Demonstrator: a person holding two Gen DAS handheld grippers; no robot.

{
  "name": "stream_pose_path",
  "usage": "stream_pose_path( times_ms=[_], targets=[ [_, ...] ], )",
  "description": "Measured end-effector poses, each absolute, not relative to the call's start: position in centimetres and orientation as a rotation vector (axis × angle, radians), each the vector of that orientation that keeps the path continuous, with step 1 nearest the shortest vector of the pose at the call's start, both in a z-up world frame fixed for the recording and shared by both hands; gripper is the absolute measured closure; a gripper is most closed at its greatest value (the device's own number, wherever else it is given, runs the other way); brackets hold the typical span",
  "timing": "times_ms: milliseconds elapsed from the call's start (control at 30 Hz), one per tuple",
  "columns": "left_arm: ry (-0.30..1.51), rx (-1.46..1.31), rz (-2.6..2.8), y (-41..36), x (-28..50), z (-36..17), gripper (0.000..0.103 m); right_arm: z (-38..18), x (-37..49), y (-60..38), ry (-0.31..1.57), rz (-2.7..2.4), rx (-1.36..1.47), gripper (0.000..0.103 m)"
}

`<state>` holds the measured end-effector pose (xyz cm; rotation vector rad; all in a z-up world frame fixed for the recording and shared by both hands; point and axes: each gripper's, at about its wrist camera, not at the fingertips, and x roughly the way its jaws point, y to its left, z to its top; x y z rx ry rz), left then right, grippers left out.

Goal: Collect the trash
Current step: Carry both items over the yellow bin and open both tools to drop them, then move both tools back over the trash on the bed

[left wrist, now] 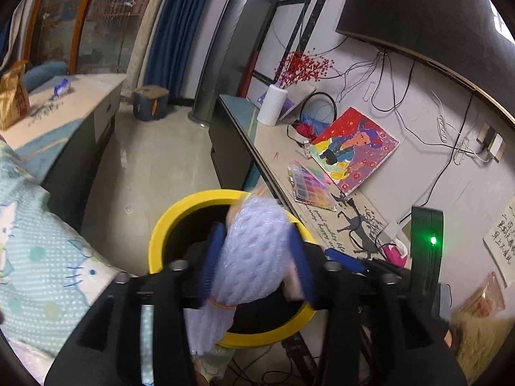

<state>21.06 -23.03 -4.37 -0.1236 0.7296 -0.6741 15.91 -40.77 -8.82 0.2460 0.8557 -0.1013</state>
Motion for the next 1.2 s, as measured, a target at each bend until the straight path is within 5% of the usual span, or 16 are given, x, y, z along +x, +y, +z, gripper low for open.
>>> stream_pose_path(
  times_ms=[133, 200, 533, 1200],
  targets=[
    [0.734, -0.115, -0.647, -23.3, 21.2, -4.6, 0.014, -8.4, 15.7, -41.2, 0.825, -0.143, 0.255, 0.047],
    [0.730, -0.118, -0.636, -23.0, 21.0, -4.5, 0.007, -8.1, 15.5, -41.3, 0.809, -0.155, 0.246, 0.045],
    [0.683, -0.102, -0.511, -19.3, 19.3, -3.4, 0.007, -6.6, 15.0, -40.5, 0.749, -0.157, 0.238, 0.031],
    [0.522, -0.124, -0.233, -9.1, 14.8, -0.1, 0.007, -2.5, 13.0, -32.4, 0.649, 0.052, 0.159, 0.024]
  ],
)
